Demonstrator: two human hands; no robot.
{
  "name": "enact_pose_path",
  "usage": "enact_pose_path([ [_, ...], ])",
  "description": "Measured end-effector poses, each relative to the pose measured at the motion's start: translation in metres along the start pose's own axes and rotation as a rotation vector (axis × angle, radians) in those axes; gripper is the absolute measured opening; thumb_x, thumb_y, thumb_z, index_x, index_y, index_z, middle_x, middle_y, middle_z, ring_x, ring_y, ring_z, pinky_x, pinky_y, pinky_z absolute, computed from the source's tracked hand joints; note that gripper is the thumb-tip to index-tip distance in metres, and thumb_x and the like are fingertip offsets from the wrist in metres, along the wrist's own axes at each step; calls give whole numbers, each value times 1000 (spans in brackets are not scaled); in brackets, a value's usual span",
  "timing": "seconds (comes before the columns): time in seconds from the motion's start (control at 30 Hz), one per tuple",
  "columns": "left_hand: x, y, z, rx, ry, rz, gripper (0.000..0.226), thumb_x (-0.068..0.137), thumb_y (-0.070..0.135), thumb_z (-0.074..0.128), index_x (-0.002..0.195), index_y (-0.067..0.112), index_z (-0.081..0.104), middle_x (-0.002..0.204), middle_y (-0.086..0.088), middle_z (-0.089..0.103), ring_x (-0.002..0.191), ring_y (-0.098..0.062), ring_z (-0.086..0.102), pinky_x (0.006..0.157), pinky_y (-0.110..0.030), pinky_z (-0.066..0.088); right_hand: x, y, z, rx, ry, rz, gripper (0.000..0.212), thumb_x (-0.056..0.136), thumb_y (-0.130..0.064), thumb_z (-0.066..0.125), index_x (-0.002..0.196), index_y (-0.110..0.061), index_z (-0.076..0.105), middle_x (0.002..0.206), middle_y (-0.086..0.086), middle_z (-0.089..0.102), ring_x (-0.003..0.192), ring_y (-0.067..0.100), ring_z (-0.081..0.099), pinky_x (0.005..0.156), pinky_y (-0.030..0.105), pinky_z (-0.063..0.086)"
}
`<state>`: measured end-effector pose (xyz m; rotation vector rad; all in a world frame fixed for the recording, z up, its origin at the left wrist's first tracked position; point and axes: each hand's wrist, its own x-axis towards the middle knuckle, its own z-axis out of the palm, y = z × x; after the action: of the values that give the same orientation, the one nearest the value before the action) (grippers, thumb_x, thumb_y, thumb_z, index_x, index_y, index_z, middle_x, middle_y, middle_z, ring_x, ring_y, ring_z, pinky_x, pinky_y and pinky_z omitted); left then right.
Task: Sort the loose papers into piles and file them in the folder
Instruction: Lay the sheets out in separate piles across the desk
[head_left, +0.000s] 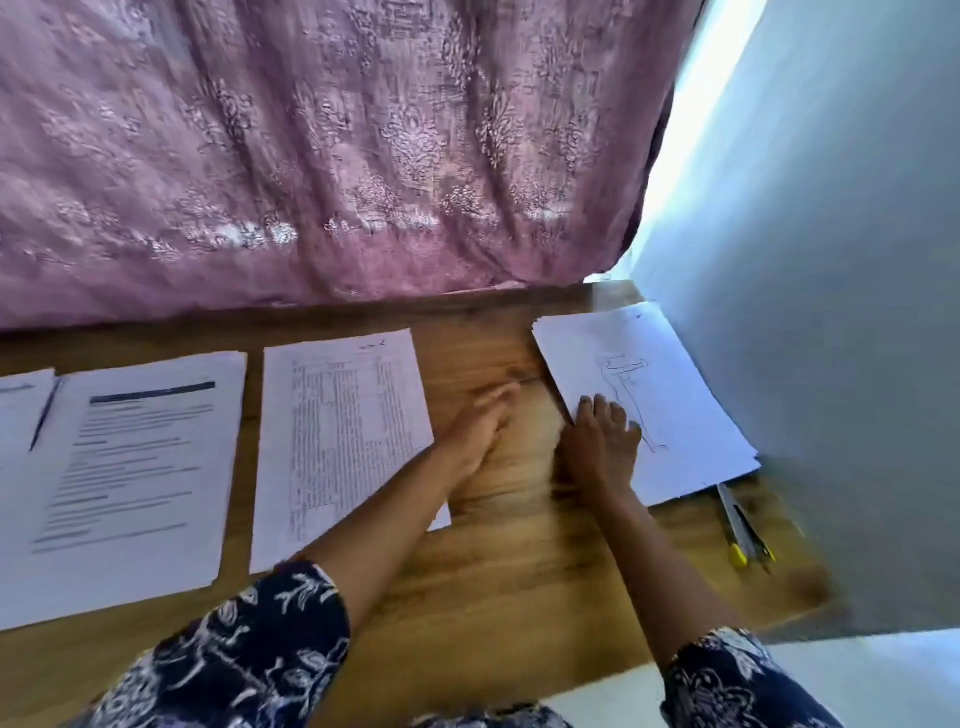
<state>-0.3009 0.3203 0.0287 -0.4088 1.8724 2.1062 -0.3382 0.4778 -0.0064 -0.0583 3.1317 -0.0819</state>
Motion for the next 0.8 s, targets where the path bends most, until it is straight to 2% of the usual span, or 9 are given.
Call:
enact_pose_path([
  [0.1, 41, 4, 42, -238, 1, -116, 58, 102, 46, 30, 150, 15, 28, 158, -1, 27, 143, -17, 28, 114, -33, 20, 8, 27, -2, -4, -4, -35, 41, 87, -33, 53, 117, -7, 60, 120, 12, 62, 113, 33, 55, 91, 48, 42],
  [0.2, 64, 5, 73, -334, 8, -91, 65, 101, 52, 17, 152, 12, 19, 160, 0, 18, 146, -15, 19, 117, -34, 14, 20, 52, 1, -16, -29, -93, 53, 92, -51, 45, 125, -11, 54, 132, 7, 56, 120, 29, 51, 93, 46, 40],
  [0.3, 74, -1, 94, -445, 27, -66, 69, 99, 57, 9, 153, 14, 20, 159, 0, 24, 145, -16, 24, 116, -33, 18, 29, 64, 3, -46, -34, -164, 62, 91, -59, 43, 131, -12, 48, 139, 6, 49, 123, 29, 48, 94, 46, 38],
  [0.43, 78, 1, 104, -529, 25, -22, 72, 98, 59, 4, 152, 15, 22, 156, -1, 29, 143, -17, 29, 109, -32, 26, 36, 70, 3, -11, -18, -239, 57, 92, -56, 44, 126, -11, 52, 134, 8, 53, 121, 30, 49, 95, 46, 38],
  [0.53, 82, 5, 99, -464, 43, -26, 73, 97, 60, 4, 152, 15, 20, 158, -1, 25, 145, -17, 24, 115, -36, 18, 39, 74, 1, 2, -54, -269, 57, 93, -54, 43, 131, -11, 48, 143, 7, 45, 130, 29, 41, 100, 48, 34],
  [0.63, 81, -2, 85, -272, 219, 42, 65, 101, 52, 11, 151, 13, 23, 157, -4, 28, 145, -19, 26, 116, -35, 16, 38, 77, 2, 35, -33, -283, 57, 93, -51, 47, 132, -11, 48, 146, 8, 42, 133, 29, 39, 101, 50, 33],
  [0.73, 67, -18, 68, 93, 361, 193, 53, 102, 44, 30, 141, 11, 47, 143, -4, 50, 134, -16, 43, 112, -26, 27, 33, 72, -4, -3, -2, -302, 50, 93, -46, 45, 124, -8, 54, 134, 9, 52, 121, 30, 49, 94, 45, 36],
  [0.8, 59, -26, 62, 273, 338, 219, 42, 102, 37, 41, 132, 13, 58, 132, 5, 56, 125, -8, 48, 99, -13, 33, 30, 63, -6, -59, -58, -268, 50, 94, -43, 44, 124, -5, 55, 132, 13, 53, 116, 32, 51, 92, 44, 38],
])
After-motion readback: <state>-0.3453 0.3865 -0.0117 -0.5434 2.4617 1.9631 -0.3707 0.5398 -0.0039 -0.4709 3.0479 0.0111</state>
